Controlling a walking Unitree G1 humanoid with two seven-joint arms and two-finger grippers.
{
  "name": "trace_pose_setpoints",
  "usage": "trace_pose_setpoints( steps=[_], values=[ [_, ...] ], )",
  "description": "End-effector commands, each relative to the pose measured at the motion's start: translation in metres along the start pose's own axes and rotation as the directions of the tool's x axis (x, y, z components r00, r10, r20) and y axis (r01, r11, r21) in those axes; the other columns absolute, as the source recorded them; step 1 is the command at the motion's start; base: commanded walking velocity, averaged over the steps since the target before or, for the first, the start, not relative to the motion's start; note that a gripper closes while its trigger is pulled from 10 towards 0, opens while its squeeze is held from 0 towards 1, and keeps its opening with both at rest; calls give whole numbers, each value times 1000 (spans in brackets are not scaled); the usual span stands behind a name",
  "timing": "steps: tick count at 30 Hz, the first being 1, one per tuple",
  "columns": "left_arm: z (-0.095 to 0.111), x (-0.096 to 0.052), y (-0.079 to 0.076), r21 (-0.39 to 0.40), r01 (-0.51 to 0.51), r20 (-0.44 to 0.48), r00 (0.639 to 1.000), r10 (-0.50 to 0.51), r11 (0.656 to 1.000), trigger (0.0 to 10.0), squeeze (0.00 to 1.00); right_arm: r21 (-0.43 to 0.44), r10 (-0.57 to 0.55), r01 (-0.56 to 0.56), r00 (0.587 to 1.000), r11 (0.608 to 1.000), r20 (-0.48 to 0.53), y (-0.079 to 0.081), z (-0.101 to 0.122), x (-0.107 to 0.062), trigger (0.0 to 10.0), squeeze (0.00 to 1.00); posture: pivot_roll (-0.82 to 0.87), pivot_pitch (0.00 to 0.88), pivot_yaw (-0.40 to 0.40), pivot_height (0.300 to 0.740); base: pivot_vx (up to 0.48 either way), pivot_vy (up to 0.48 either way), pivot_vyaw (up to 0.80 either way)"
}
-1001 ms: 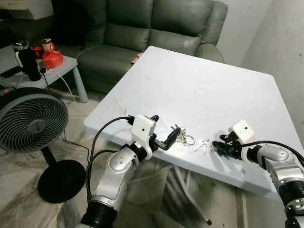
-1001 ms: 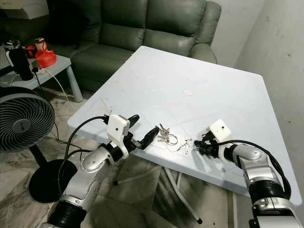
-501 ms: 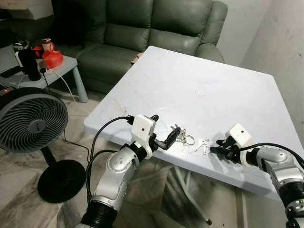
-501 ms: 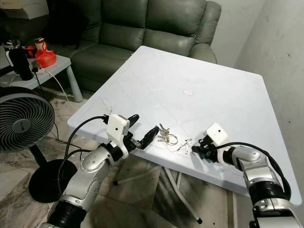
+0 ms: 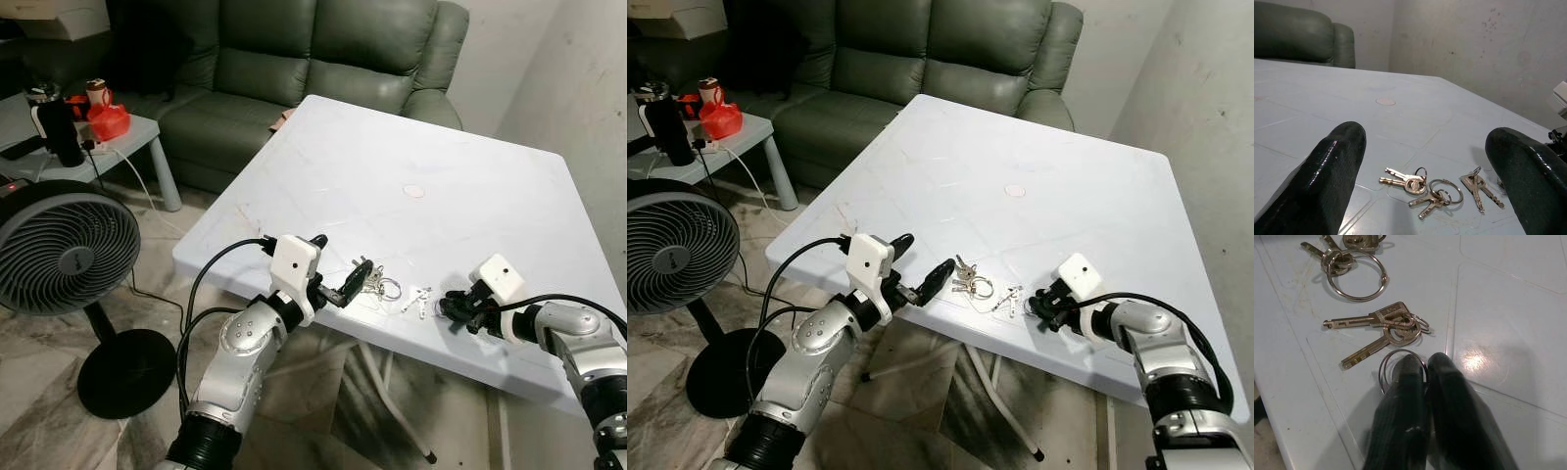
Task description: Hang keys on a hook
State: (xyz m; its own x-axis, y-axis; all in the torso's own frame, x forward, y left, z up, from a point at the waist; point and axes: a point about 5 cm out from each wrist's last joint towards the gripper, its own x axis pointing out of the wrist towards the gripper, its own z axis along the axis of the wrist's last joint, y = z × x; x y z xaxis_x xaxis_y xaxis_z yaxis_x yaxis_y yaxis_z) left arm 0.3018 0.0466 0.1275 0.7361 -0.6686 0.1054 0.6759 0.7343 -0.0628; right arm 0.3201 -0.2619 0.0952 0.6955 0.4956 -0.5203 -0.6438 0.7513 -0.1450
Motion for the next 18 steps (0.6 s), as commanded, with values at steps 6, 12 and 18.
trace_pose_setpoints(
  steps=[6,12,18],
  values=[
    [9,4,-2,8,12,28,1000,-13,1000,10000,0,9,-10,9,999,1000,40,-5,6,-5,0,0,19,0,-86,740,0,0,0],
    [9,4,-1,11,8,32,999,-9,1000,10000,0,33,-23,20,997,999,74,-8,10,-6,0,0,25,0,-88,740,0,0,0],
    [11,5,1,19,-3,36,999,3,1000,10000,0,152,-87,55,974,987,211,-13,27,-5,0,0,28,0,-91,740,0,0,0]
  ],
)
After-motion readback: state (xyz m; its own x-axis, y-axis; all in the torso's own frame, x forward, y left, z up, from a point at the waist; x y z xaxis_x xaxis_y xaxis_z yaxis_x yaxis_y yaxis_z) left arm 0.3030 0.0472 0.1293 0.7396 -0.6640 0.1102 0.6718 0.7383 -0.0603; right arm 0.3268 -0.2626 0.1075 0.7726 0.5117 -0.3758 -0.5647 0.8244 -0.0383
